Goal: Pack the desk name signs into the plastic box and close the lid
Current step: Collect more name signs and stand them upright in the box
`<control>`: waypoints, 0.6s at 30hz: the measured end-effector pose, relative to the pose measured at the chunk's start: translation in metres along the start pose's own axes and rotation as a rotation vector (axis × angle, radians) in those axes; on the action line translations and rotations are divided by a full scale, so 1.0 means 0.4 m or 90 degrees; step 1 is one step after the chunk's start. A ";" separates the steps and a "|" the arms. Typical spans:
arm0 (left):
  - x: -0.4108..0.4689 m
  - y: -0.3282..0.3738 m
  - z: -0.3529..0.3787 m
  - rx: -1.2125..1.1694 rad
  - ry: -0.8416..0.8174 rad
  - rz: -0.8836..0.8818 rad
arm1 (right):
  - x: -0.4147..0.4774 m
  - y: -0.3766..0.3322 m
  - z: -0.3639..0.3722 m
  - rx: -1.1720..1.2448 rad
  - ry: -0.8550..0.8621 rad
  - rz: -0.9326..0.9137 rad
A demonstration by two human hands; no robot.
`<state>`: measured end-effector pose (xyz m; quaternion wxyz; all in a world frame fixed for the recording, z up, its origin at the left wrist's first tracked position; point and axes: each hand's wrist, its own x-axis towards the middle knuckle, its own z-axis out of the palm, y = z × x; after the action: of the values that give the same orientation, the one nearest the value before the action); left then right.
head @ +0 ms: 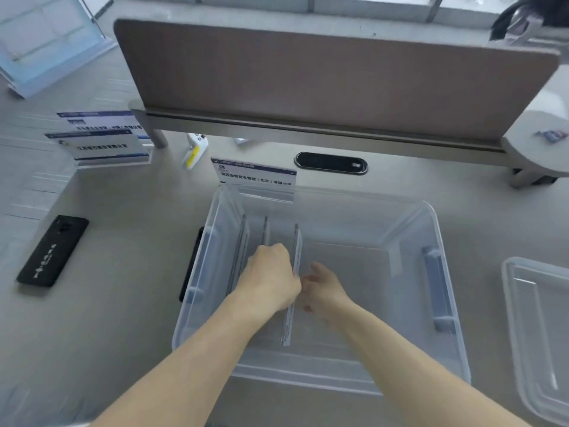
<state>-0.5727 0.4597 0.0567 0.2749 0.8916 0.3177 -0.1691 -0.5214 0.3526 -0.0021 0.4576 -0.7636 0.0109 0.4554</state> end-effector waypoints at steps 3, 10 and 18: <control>0.020 -0.011 0.019 0.010 0.002 -0.004 | 0.021 0.013 0.007 0.009 0.026 -0.004; 0.040 -0.016 0.051 0.045 0.034 0.008 | 0.059 0.040 0.017 0.013 0.067 -0.016; 0.041 -0.036 0.029 0.042 0.054 0.011 | 0.066 0.055 0.022 0.055 0.000 -0.013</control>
<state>-0.5716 0.4698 0.0342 0.2333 0.9092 0.3155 -0.1389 -0.5217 0.3566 -0.0374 0.4951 -0.7429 0.0226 0.4500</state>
